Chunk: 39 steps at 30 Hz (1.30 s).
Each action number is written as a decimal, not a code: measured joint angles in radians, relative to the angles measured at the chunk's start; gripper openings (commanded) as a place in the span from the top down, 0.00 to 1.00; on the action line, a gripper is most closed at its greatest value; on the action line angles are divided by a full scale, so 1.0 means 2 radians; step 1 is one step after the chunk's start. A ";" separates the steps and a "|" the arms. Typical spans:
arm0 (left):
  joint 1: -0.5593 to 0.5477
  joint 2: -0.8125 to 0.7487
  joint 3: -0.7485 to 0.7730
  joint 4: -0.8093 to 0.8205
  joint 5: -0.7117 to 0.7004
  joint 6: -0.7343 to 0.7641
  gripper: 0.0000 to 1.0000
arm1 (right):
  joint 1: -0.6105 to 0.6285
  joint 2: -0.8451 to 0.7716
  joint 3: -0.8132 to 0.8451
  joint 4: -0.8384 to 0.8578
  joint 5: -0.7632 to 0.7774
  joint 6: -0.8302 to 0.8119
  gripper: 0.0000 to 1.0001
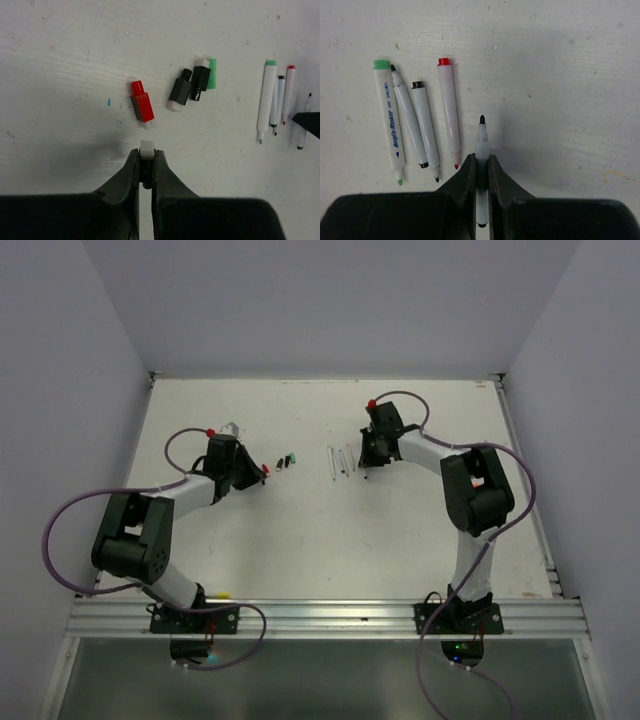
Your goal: Open the pen caps
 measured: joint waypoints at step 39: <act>0.024 -0.116 0.086 -0.121 -0.136 0.020 0.08 | 0.052 -0.086 0.025 -0.023 0.007 -0.017 0.49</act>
